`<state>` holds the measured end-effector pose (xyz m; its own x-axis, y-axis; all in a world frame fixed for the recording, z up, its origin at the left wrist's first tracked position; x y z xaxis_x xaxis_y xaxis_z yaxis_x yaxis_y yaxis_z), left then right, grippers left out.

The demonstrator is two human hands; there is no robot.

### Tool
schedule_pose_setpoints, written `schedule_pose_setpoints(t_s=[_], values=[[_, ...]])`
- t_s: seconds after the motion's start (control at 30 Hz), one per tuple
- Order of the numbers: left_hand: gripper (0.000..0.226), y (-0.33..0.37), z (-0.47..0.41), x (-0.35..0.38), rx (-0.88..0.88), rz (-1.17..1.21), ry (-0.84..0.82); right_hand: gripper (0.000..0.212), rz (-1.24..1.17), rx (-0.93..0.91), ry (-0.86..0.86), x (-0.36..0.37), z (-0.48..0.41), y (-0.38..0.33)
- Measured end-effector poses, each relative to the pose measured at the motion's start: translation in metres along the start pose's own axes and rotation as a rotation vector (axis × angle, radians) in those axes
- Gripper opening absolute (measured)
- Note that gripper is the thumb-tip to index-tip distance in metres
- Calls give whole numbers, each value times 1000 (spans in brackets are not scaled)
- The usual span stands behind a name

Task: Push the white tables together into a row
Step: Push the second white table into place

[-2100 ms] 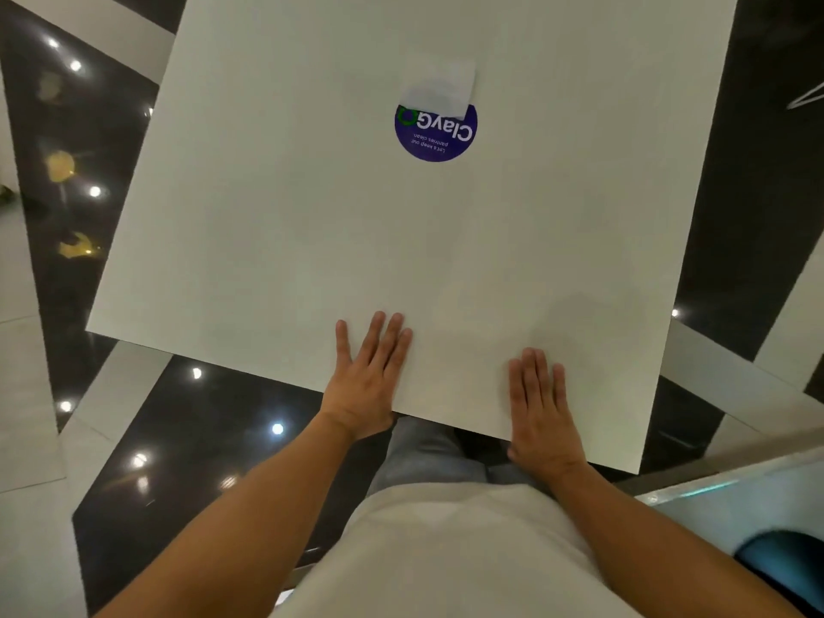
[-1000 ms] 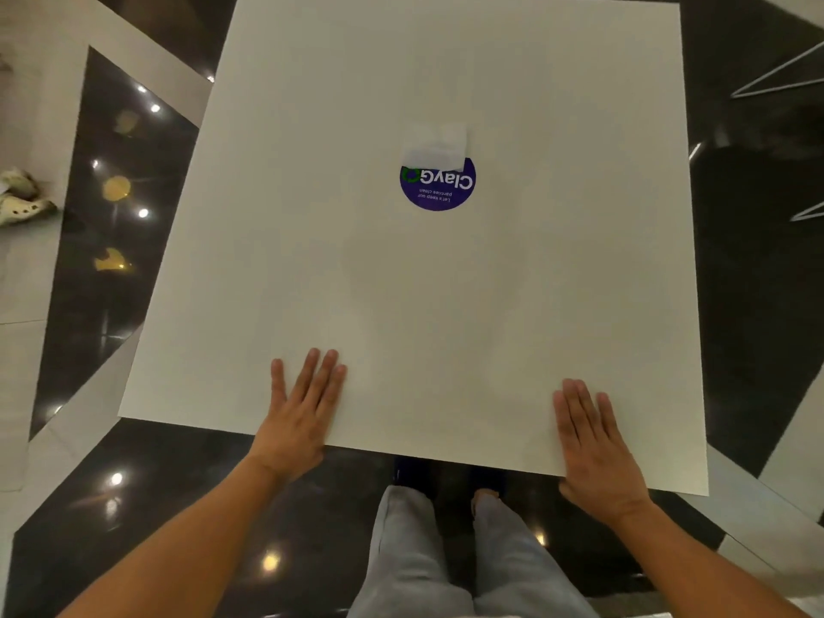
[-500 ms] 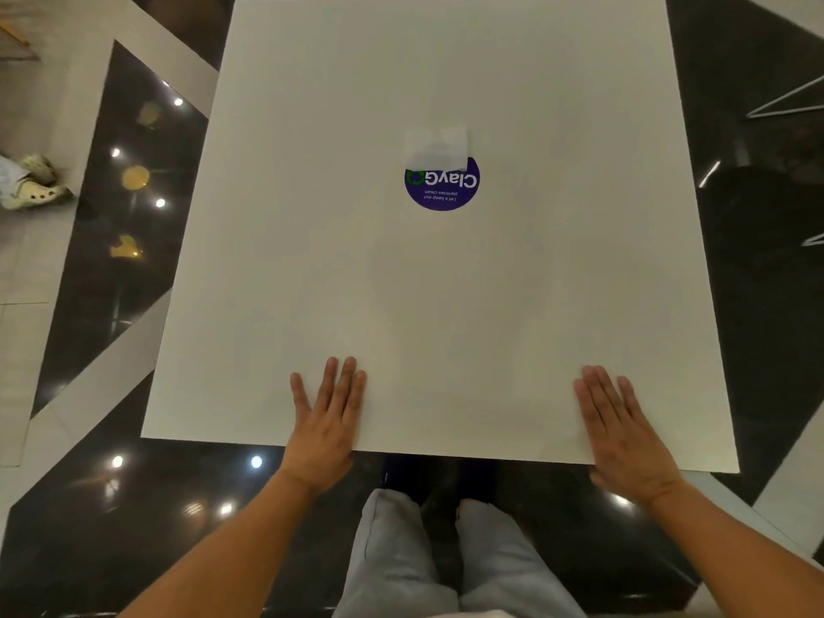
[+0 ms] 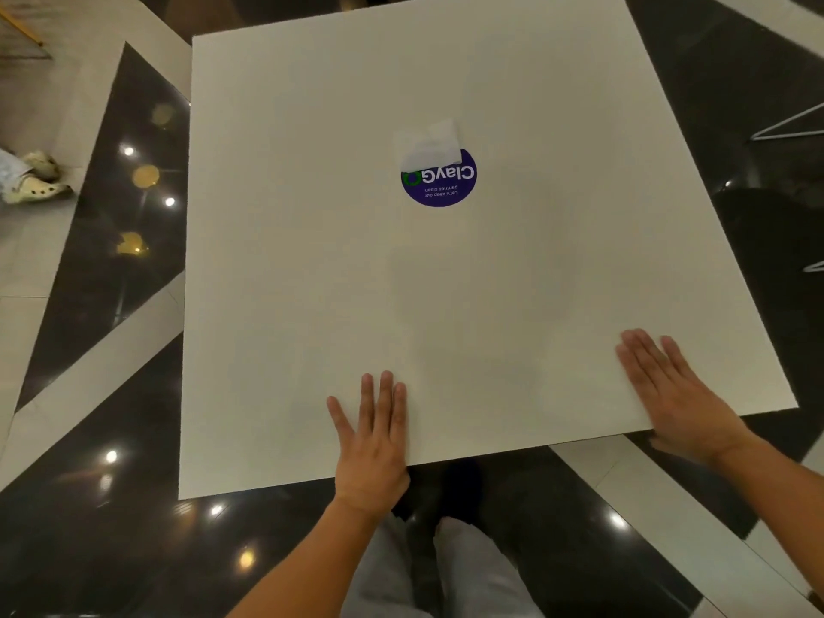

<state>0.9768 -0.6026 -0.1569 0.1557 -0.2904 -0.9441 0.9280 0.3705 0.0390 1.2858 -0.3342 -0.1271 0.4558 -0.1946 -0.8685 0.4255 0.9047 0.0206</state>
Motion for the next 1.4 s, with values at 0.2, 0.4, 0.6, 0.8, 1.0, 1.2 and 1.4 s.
schedule_pose_setpoints(t_s=[0.2,0.4,0.6,0.8,1.0,1.2,1.4], values=[[128,-10,-2,3,42,-10,3,147,-67,-11,-14,9,-3,-5],[137,-33,-9,-3,77,-62,-30,140,-127,-11,25,4,-9,-22],[130,-80,-24,-17,129,-135,-39,134,-159,11,59,-1,-23,-59],[141,-125,-36,-26,169,-184,-28,132,-180,49,96,-4,-39,-99],[139,-176,-49,-30,219,-263,-17,126,-203,97,157,-10,-55,-141],[143,-234,-76,-45,282,-331,-22,125,-242,162,221,-23,-86,-192],[136,-292,-108,-65,301,-357,-19,125,-262,234,267,-42,-125,-246]])
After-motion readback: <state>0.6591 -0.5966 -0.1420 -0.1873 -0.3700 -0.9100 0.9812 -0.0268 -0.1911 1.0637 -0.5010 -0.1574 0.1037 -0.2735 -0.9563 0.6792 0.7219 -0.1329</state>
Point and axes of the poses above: each hand's wrist, its own z-axis away from the middle knuckle, its own x-axis out of the palm, y = z × x, the point moved 2 cm from there along -z, towards the middle knuckle, and after that the axes turned 4 degrees about -x, right-handed, at the moved point
